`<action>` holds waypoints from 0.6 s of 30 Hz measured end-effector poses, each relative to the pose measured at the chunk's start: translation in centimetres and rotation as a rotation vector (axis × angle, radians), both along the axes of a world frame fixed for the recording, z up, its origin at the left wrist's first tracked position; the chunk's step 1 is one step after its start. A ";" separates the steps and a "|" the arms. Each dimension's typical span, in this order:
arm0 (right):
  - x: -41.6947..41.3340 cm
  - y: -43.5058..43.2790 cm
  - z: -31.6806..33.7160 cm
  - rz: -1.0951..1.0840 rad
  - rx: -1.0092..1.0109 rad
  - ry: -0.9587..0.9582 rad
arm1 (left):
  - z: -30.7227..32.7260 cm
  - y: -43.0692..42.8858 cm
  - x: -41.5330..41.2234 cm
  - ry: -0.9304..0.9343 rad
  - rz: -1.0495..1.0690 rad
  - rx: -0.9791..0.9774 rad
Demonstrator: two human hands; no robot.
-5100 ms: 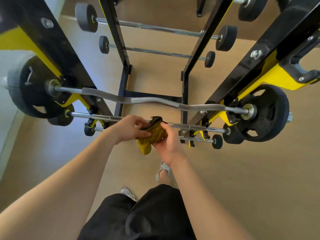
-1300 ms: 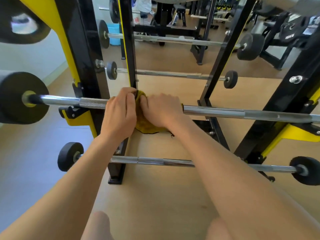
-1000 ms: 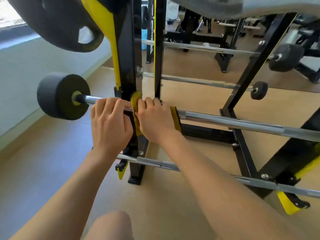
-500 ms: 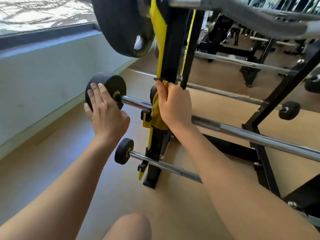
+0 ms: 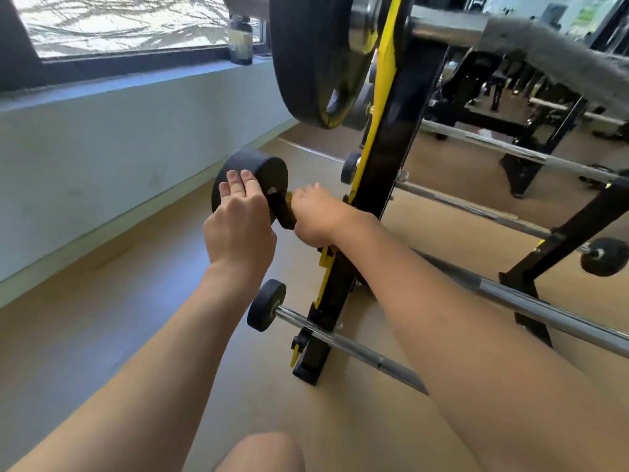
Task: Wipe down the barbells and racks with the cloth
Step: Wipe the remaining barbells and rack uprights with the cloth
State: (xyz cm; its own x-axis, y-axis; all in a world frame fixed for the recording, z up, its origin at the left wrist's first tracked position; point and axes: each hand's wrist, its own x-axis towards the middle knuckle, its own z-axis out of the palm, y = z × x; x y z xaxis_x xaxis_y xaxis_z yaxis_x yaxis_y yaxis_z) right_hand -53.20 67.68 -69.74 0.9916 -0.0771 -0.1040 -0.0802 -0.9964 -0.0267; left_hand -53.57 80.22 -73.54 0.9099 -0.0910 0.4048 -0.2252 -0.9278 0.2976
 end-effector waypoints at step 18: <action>2.7 0.1 -0.9 0.011 0.277 -0.023 | -1.8 -1.1 0.8 -0.077 0.033 0.172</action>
State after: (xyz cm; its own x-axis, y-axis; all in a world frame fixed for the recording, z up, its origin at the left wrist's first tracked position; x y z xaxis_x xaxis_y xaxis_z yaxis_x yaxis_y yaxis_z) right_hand -50.54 67.76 -70.62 0.9945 -0.0383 -0.0974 -0.0660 -0.9518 -0.2996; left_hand -52.73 79.08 -75.38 0.8805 -0.1350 0.4544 -0.2095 -0.9707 0.1174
